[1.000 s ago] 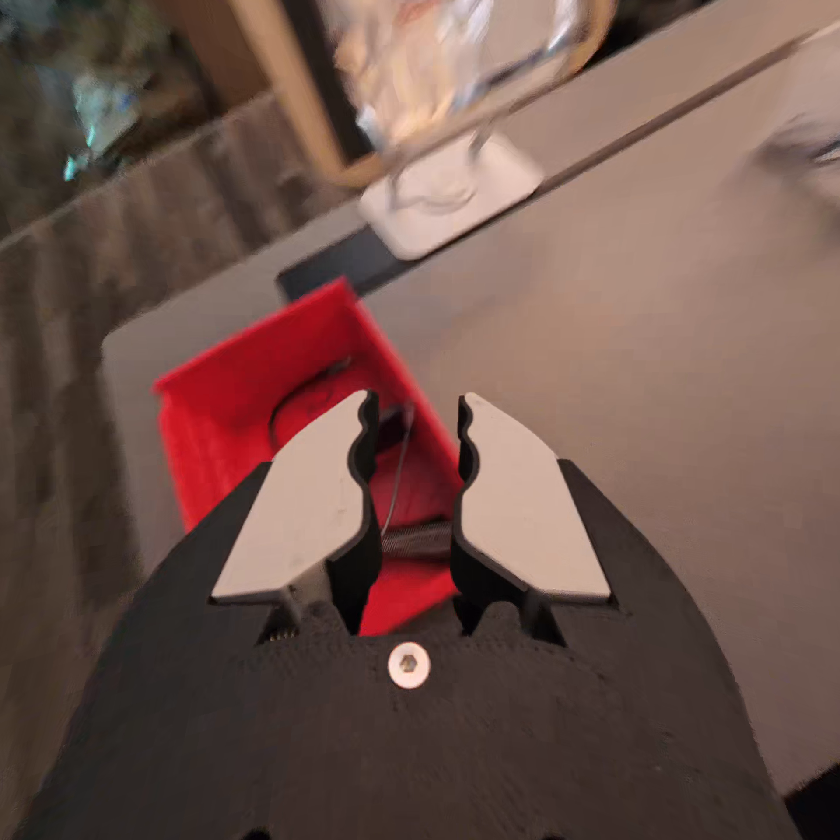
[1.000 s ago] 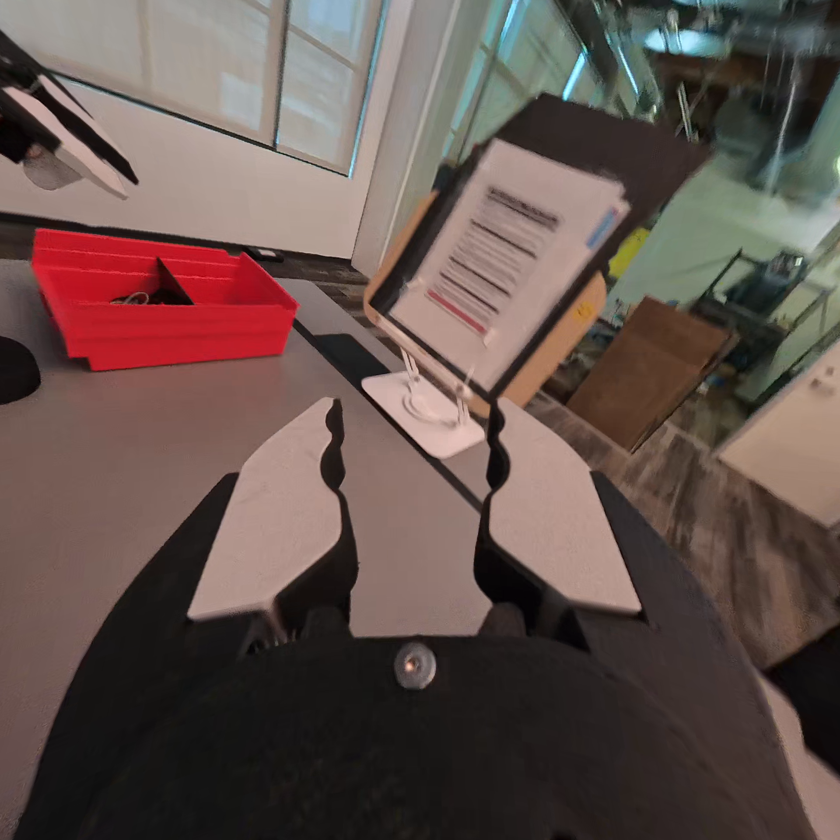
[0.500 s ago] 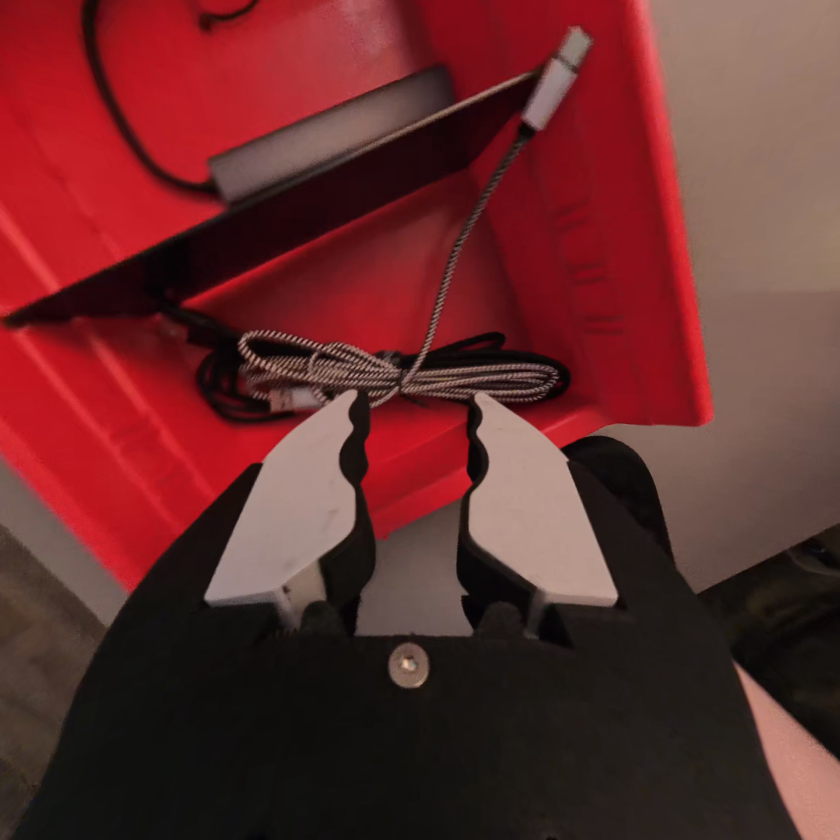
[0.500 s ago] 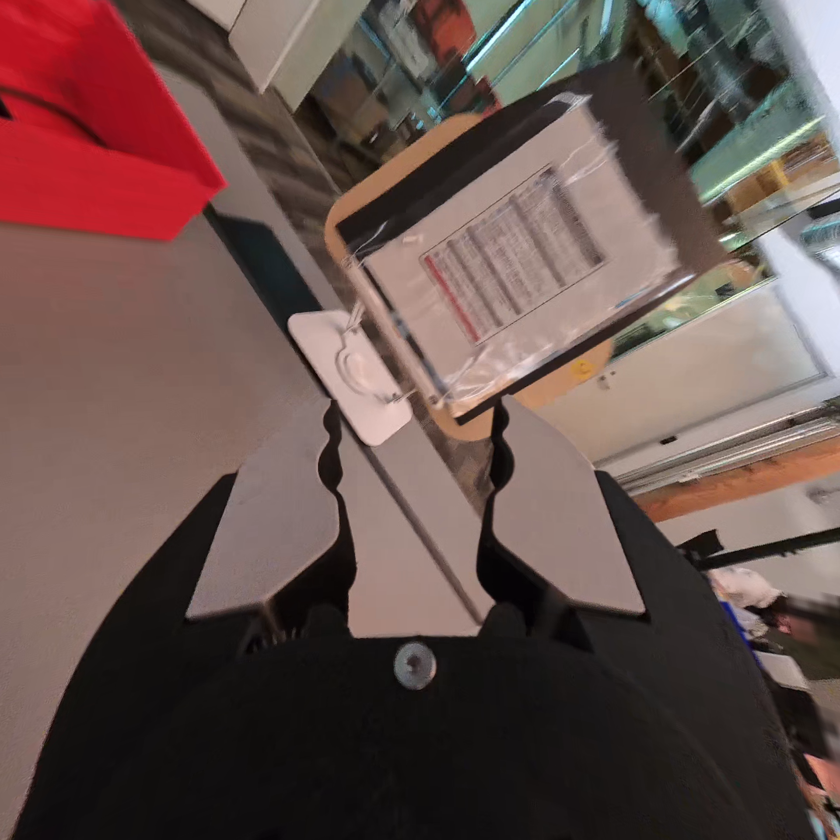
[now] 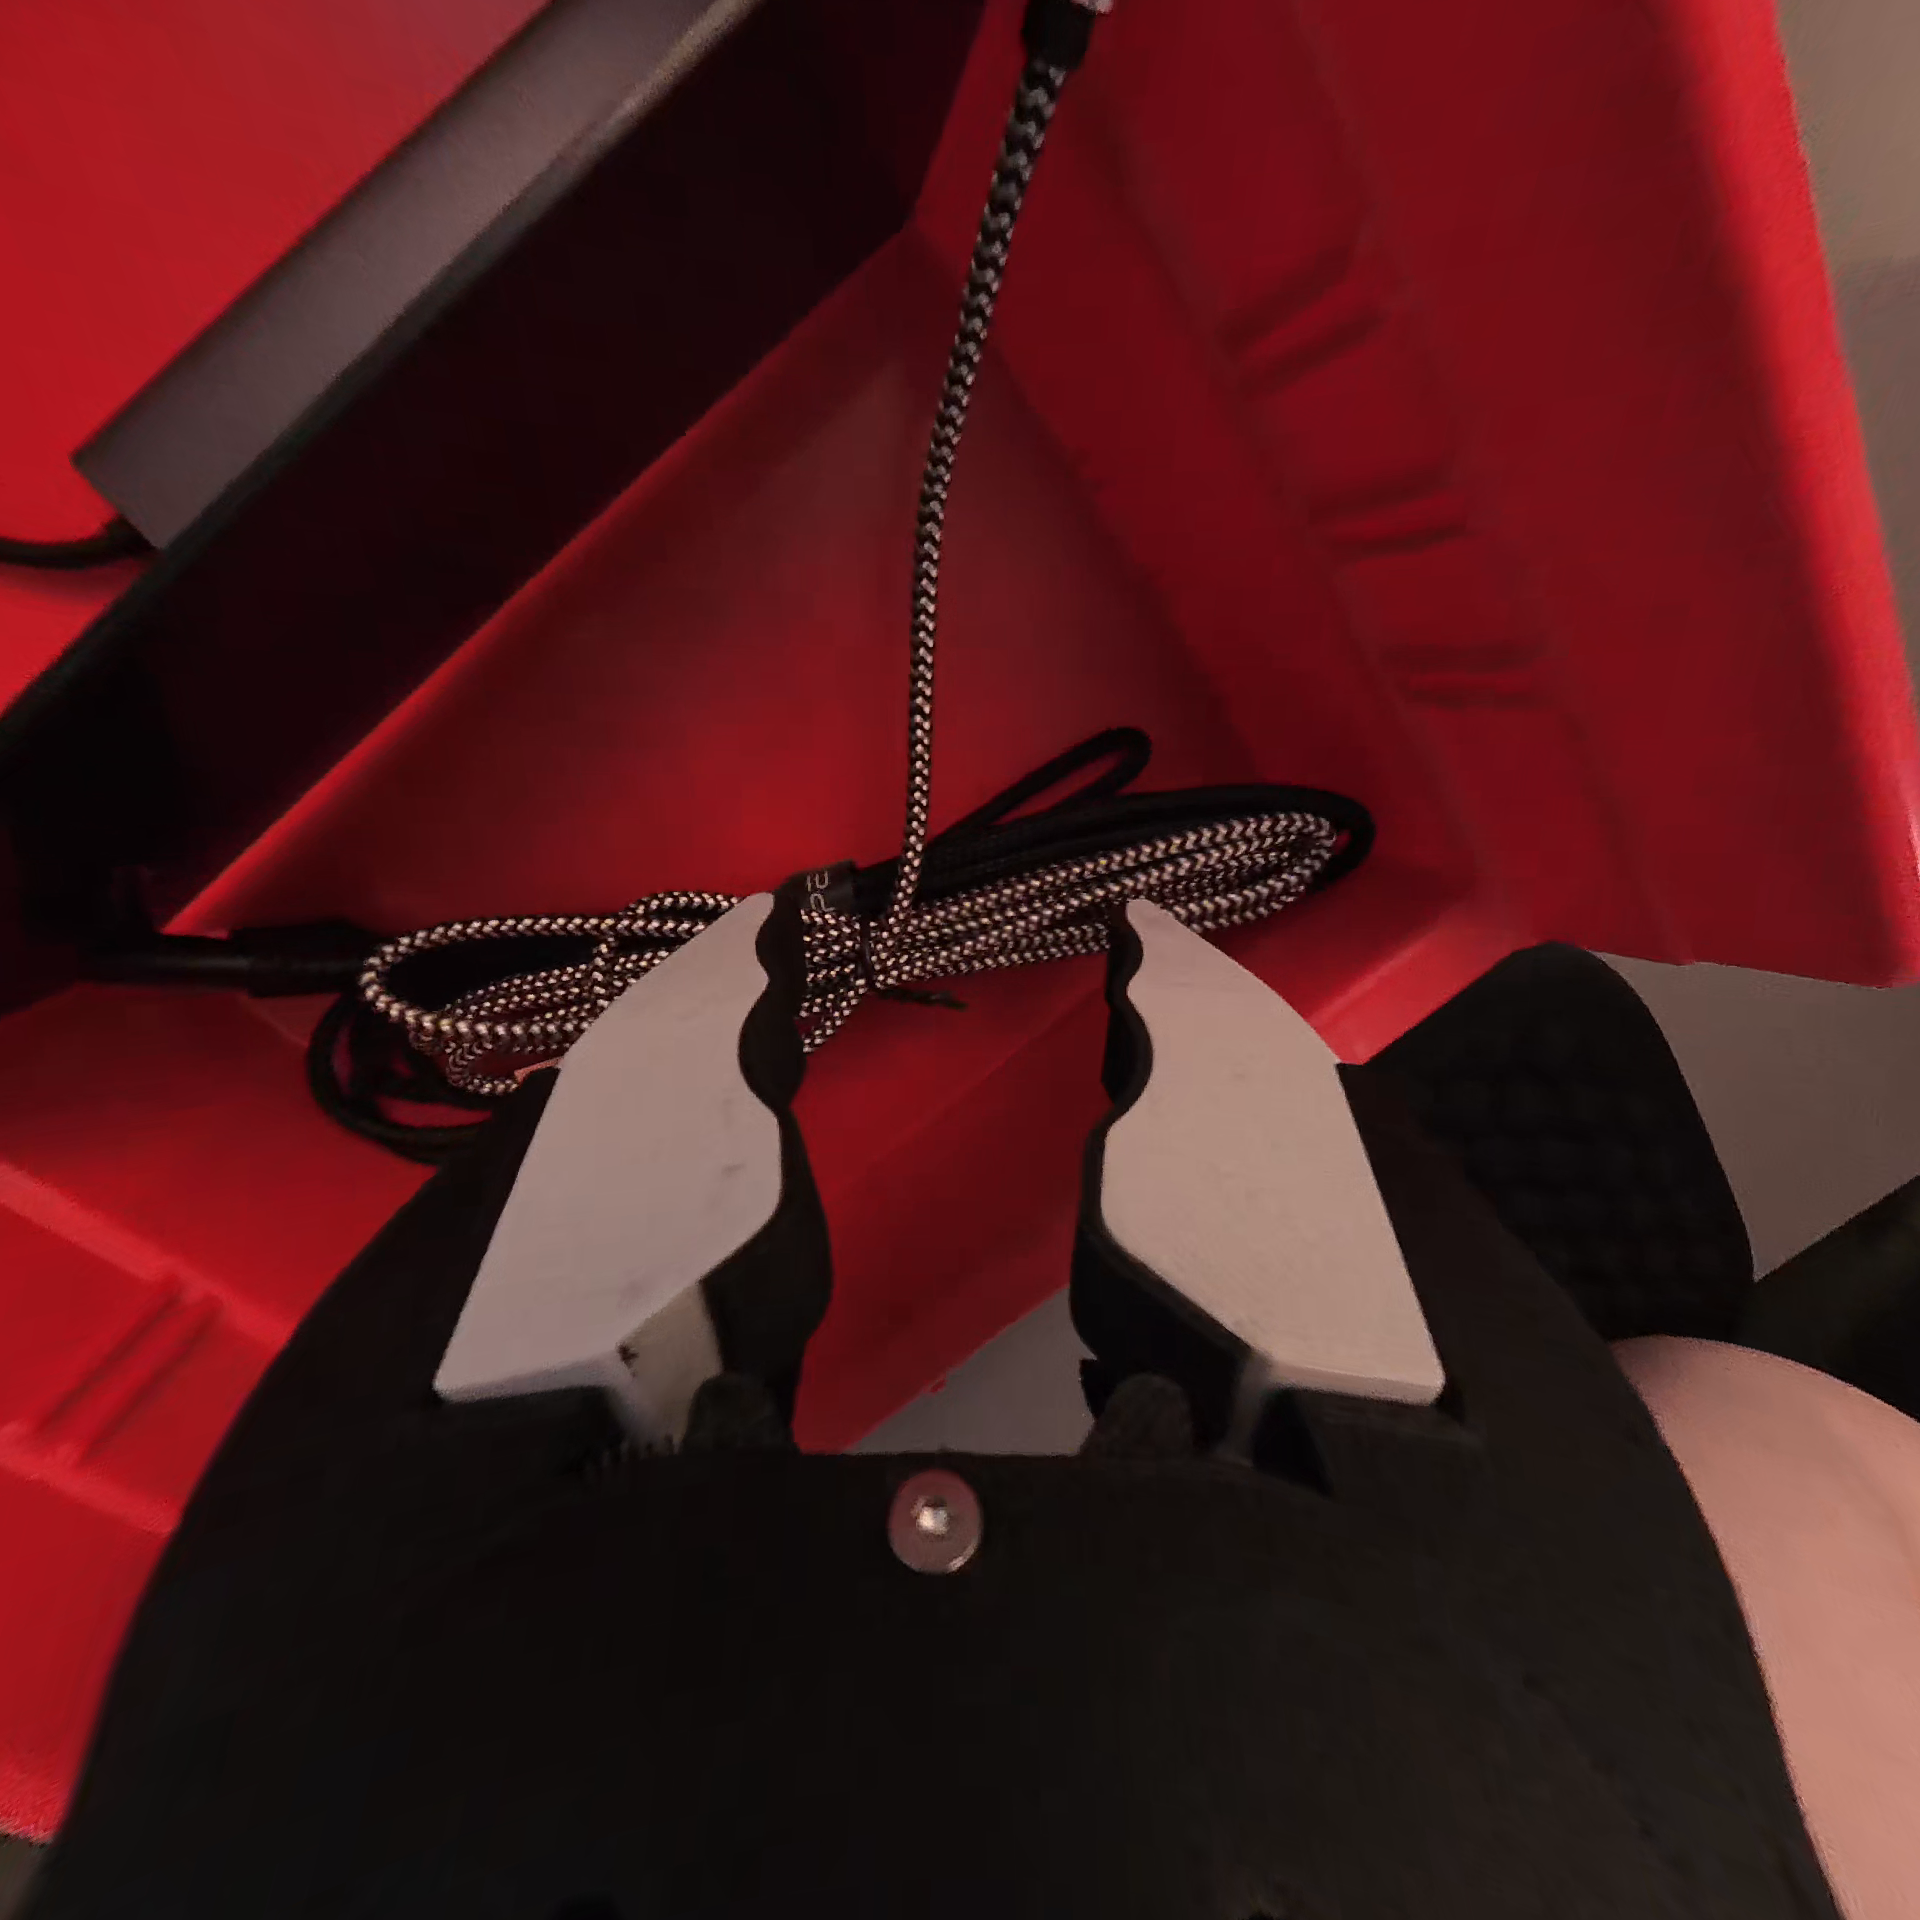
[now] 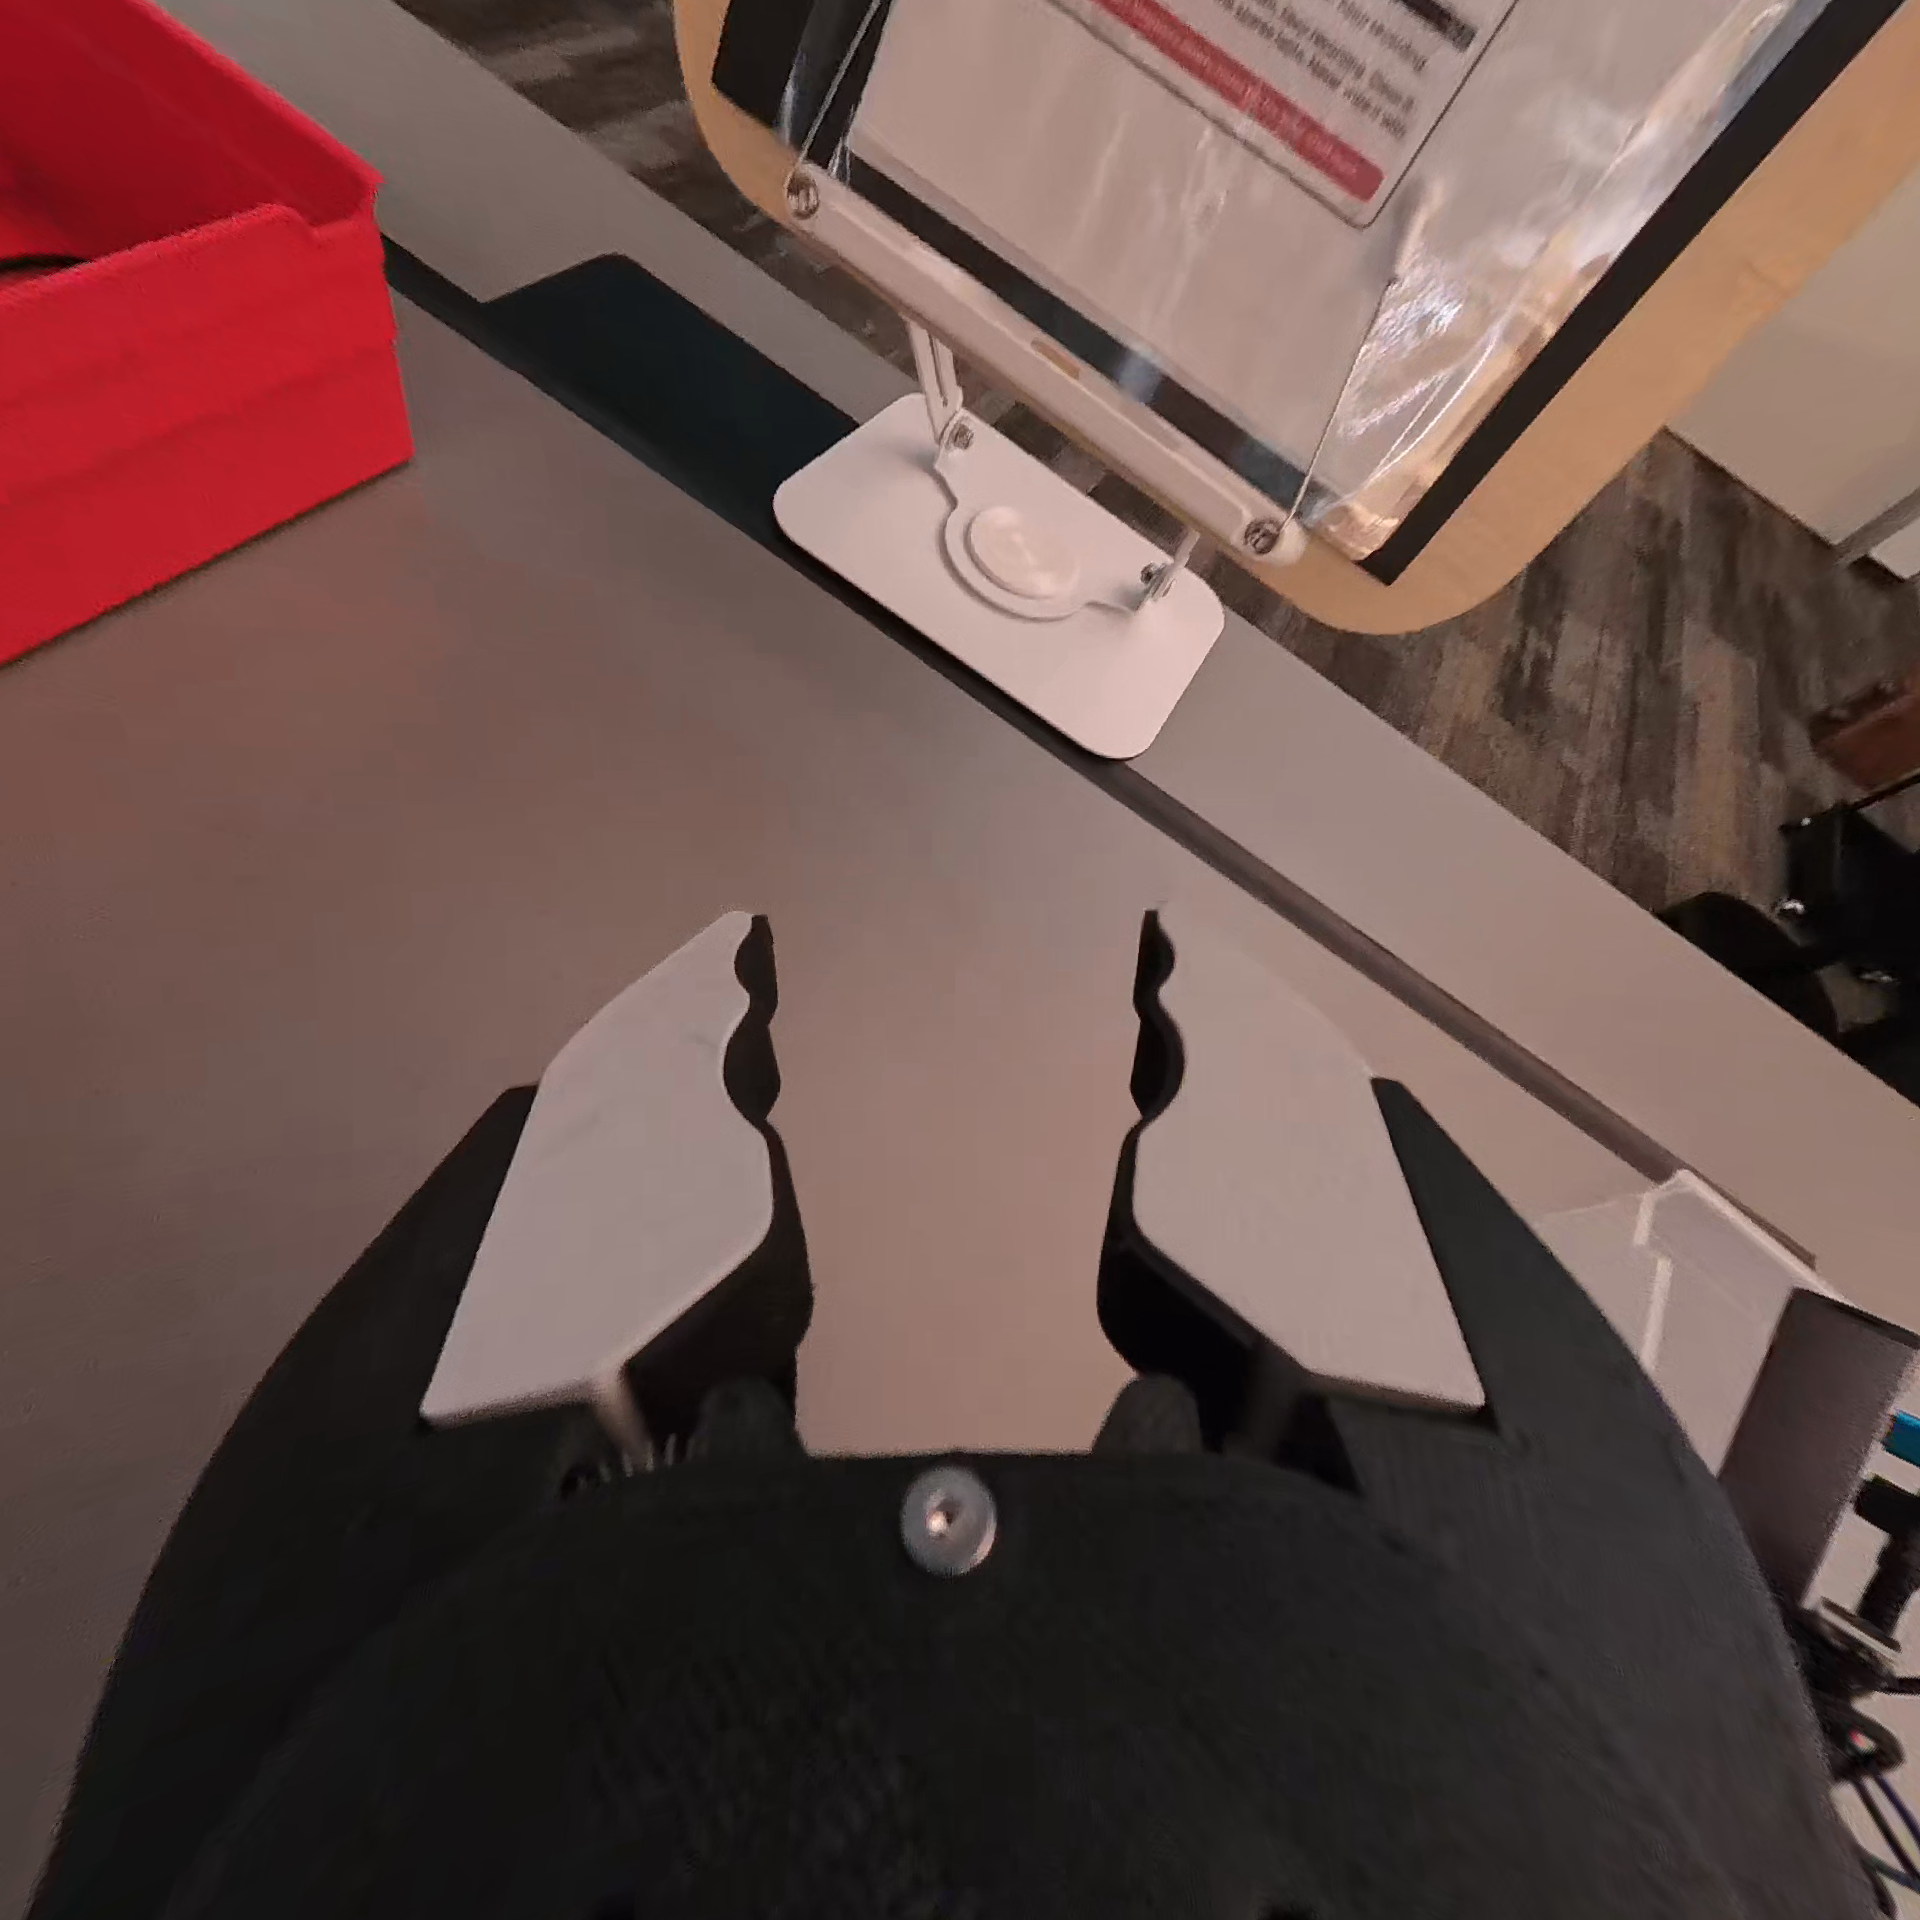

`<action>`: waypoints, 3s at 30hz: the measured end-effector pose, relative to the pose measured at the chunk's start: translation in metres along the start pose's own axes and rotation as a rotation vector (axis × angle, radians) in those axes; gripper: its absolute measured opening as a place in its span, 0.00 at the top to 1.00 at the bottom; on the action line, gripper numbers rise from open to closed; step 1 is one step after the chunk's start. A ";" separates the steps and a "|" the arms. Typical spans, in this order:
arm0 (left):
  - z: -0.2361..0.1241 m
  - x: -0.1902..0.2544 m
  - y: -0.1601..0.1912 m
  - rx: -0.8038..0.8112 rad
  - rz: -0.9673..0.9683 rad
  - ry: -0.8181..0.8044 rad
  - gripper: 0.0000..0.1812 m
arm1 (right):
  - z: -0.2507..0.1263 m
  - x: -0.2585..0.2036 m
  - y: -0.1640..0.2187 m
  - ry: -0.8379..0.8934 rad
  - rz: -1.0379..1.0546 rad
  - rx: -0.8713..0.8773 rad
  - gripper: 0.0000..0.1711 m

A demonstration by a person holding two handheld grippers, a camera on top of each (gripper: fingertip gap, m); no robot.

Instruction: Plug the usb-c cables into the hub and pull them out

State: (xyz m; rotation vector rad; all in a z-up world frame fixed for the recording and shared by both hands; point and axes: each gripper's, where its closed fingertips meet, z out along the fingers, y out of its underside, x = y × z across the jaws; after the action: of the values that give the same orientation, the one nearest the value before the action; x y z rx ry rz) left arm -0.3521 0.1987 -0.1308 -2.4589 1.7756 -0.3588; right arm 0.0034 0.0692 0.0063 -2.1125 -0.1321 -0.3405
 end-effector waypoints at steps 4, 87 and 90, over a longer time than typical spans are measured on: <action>-0.002 0.001 0.001 0.002 0.005 -0.002 0.69 | 0.006 -0.006 0.009 -0.025 -0.020 -0.043 0.60; -0.178 0.255 -0.176 1.051 0.503 0.573 0.72 | -0.118 -0.121 -0.087 -0.983 0.110 0.743 0.91; -0.159 0.263 -0.178 0.966 0.519 0.589 0.74 | -0.113 -0.114 -0.091 -0.927 0.165 0.725 0.91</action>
State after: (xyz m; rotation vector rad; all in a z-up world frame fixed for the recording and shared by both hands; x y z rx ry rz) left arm -0.1476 0.0176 0.0963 -1.2409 1.6899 -1.5362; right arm -0.1477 0.0268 0.1034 -1.3890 -0.5260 0.7145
